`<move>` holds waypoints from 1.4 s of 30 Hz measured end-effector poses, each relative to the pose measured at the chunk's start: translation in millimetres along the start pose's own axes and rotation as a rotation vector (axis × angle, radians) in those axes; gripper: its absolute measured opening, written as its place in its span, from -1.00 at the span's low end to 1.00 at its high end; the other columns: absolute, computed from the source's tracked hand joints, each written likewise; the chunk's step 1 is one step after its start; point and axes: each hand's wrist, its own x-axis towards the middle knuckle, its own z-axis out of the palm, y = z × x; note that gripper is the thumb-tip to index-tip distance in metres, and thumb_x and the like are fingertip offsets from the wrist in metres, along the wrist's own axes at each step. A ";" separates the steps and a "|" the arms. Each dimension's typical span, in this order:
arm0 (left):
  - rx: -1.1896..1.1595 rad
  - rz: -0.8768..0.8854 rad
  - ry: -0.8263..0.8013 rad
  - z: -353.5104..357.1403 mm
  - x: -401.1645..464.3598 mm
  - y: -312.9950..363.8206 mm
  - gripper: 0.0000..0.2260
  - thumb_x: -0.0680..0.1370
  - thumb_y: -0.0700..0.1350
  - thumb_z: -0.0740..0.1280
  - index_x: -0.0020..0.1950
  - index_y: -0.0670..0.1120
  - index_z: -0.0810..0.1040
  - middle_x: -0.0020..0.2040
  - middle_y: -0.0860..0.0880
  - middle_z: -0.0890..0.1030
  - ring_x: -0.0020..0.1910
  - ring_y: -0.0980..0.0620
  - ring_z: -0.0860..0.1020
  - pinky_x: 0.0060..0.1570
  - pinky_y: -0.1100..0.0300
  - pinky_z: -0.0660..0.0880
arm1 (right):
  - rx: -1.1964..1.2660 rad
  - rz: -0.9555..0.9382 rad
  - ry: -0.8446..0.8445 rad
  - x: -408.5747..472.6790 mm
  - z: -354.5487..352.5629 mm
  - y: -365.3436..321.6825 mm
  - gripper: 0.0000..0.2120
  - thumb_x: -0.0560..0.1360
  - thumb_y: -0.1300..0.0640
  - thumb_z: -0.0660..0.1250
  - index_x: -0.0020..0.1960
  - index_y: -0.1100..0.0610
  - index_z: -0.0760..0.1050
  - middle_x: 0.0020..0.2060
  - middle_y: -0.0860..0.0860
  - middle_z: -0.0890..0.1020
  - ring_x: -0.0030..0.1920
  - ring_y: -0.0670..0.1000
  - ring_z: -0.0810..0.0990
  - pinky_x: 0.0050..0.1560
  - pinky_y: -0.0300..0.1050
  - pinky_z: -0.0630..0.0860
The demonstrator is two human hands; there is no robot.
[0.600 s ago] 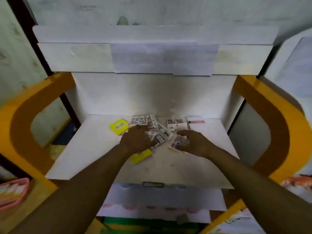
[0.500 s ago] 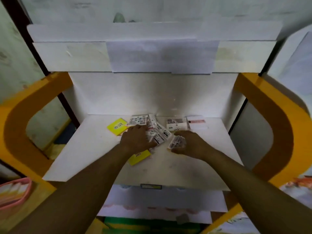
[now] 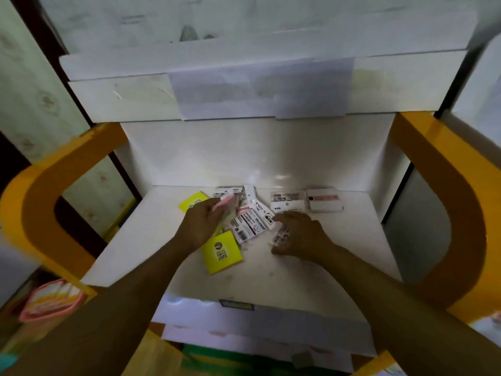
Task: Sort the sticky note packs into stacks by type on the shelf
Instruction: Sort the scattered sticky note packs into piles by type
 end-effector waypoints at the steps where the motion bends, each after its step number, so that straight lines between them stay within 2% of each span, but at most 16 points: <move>1: -0.075 -0.036 -0.004 -0.6 2.3 -1.3 -0.65 0.50 0.11 0.20 -0.08 -0.13 0.61 -0.24 -0.08 0.59 -0.23 0.06 0.48 -0.24 0.22 0.38 | -0.002 -0.001 0.010 -0.6 1.4 2.2 -0.23 0.30 -0.26 0.45 0.43 -0.09 0.28 0.46 -0.06 0.31 0.44 0.06 0.26 0.38 0.10 0.25; 6: -0.292 -0.124 -0.092 3.1 14.8 1.6 -0.77 0.61 -0.09 0.23 -0.10 -0.18 0.60 -0.24 -0.08 0.59 -0.24 0.01 0.53 -0.15 0.11 0.47 | -0.005 0.000 -0.025 1.5 -2.5 9.0 -0.23 0.29 -0.34 0.42 0.41 -0.12 0.31 0.45 -0.07 0.32 0.41 0.05 0.31 0.35 0.05 0.28; 8: -0.400 -0.133 -0.094 4.5 18.9 5.8 -0.78 0.62 -0.12 0.22 -0.08 -0.16 0.61 -0.21 -0.09 0.64 -0.22 -0.02 0.60 -0.12 0.11 0.55 | 0.028 -0.002 0.054 4.7 -8.1 2.0 -0.23 0.27 -0.42 0.35 0.38 -0.10 0.38 0.40 -0.06 0.41 0.37 0.03 0.36 0.33 -0.01 0.33; 10: -0.595 -0.230 -0.108 7.7 21.6 10.2 -0.82 0.62 -0.15 0.22 0.02 -0.16 0.60 -0.15 -0.13 0.67 -0.23 -0.02 0.64 -0.18 0.16 0.62 | 0.189 -0.024 0.177 7.2 -16.4 -12.6 -0.33 0.34 -0.36 0.35 0.35 -0.05 0.43 0.32 -0.06 0.50 0.27 -0.05 0.45 0.19 -0.16 0.41; 12: -0.784 -0.324 -0.173 11.5 23.1 17.8 -0.84 0.61 -0.16 0.24 0.12 -0.12 0.58 -0.13 -0.12 0.67 -0.24 0.00 0.66 -0.14 0.11 0.64 | 0.477 -0.031 0.212 10.9 -25.4 -30.0 -0.39 0.39 -0.20 0.42 0.37 -0.05 0.39 0.24 -0.06 0.53 0.12 -0.10 0.51 -0.03 -0.36 0.43; 14: -0.853 -0.333 -0.248 16.2 26.3 22.2 -0.84 0.60 -0.20 0.25 0.13 -0.10 0.57 -0.10 -0.11 0.66 -0.19 -0.03 0.64 -0.01 0.01 0.61 | 0.706 -0.013 0.173 14.5 -29.3 -40.6 -0.31 0.38 -0.15 0.46 0.43 -0.06 0.29 0.23 -0.08 0.52 0.12 -0.08 0.56 0.00 -0.26 0.53; 17: -0.873 -0.293 -0.309 22.1 29.6 24.7 -0.84 0.60 -0.25 0.24 0.10 -0.11 0.58 -0.07 -0.09 0.64 -0.16 -0.03 0.62 0.06 -0.01 0.54 | 0.841 0.089 0.180 19.2 -28.3 -38.6 -0.22 0.33 -0.12 0.51 0.45 -0.08 0.24 0.24 -0.08 0.49 0.19 -0.02 0.54 0.16 0.00 0.56; 19: -0.906 -0.309 -0.307 27.6 30.8 26.7 -0.82 0.59 -0.26 0.24 0.16 -0.14 0.55 -0.04 -0.09 0.65 -0.15 -0.02 0.62 0.01 0.04 0.56 | 0.990 0.158 0.212 19.4 -28.3 -33.0 -0.30 0.36 -0.03 0.51 0.42 -0.04 0.30 0.22 -0.01 0.51 0.14 0.03 0.59 0.06 0.01 0.62; 22: -0.926 -0.292 -0.308 36.5 31.0 35.6 -0.84 0.59 -0.24 0.26 0.13 -0.09 0.55 -0.08 -0.06 0.66 -0.16 0.01 0.64 -0.01 0.08 0.59 | 1.186 0.225 0.229 15.0 -32.8 -28.9 -0.58 0.44 0.12 0.46 0.26 0.10 0.46 0.12 0.12 0.61 -0.08 0.08 0.69 -0.17 -0.06 0.66; 27: -0.631 -0.094 -0.343 49.2 37.7 48.7 -0.84 0.60 -0.11 0.28 0.15 0.03 0.57 0.02 -0.04 0.66 -0.07 0.04 0.63 -0.01 0.12 0.55 | 1.114 0.248 0.390 9.5 -53.5 -9.7 -0.78 0.51 0.15 0.39 0.14 0.15 0.55 -0.06 0.14 0.66 -0.18 0.07 0.67 -0.25 -0.08 0.65; 30: -0.115 0.168 -0.305 60.4 43.1 35.2 -0.80 0.60 -0.07 0.28 0.21 0.04 0.58 0.06 0.07 0.62 -0.07 0.11 0.57 -0.10 0.24 0.48 | 1.009 0.281 0.401 5.0 -60.3 14.0 -0.82 0.52 0.10 0.37 0.11 0.09 0.55 -0.07 0.12 0.66 -0.18 0.04 0.65 -0.21 -0.08 0.60; 32: 0.304 0.345 -0.210 64.3 47.7 16.2 -0.69 0.54 0.06 0.32 0.26 0.02 0.55 0.16 0.02 0.59 0.10 0.03 0.55 0.06 0.16 0.47 | 0.983 0.325 0.368 0.0 -56.4 31.4 -0.79 0.53 0.11 0.35 0.14 0.11 0.56 -0.03 0.15 0.67 -0.11 0.10 0.66 -0.13 0.01 0.61; 34: 0.512 0.337 -0.220 63.6 49.2 0.3 -0.43 0.42 0.32 0.27 0.34 0.05 0.48 0.32 -0.05 0.51 0.30 -0.08 0.46 0.27 0.01 0.41 | 0.958 0.359 0.318 -4.0 -48.5 44.8 -0.76 0.53 0.11 0.35 0.19 0.11 0.55 -0.01 0.15 0.66 -0.10 0.10 0.66 -0.18 -0.01 0.63; 37: 0.612 0.249 -0.383 64.8 45.7 -4.8 -0.20 0.33 0.44 0.29 0.48 0.11 0.25 0.50 -0.06 0.27 0.47 -0.11 0.24 0.42 -0.08 0.26 | 0.918 0.385 0.289 -4.8 -35.0 55.3 -0.80 0.51 0.09 0.38 0.14 0.05 0.54 -0.04 0.11 0.66 -0.12 0.07 0.67 -0.21 0.00 0.65; 40: 0.608 0.248 -0.377 74.6 43.0 4.6 -0.19 0.37 0.41 0.30 0.52 0.10 0.17 0.55 -0.07 0.16 0.51 -0.11 0.16 0.46 -0.09 0.20 | 0.844 0.396 0.234 -1.9 -27.4 59.7 -0.82 0.45 0.07 0.45 0.03 0.03 0.54 -0.03 0.12 0.68 -0.08 0.11 0.69 -0.07 0.18 0.65; 42: 0.637 0.241 -0.377 77.8 44.5 9.2 -0.25 0.39 0.40 0.29 0.49 0.11 0.23 0.55 -0.05 0.16 0.50 -0.11 0.17 0.46 -0.08 0.21 | 0.839 0.399 0.175 -1.4 -27.3 60.3 -0.77 0.40 0.11 0.50 0.01 0.05 0.53 -0.02 0.13 0.67 -0.06 0.12 0.69 -0.03 0.18 0.64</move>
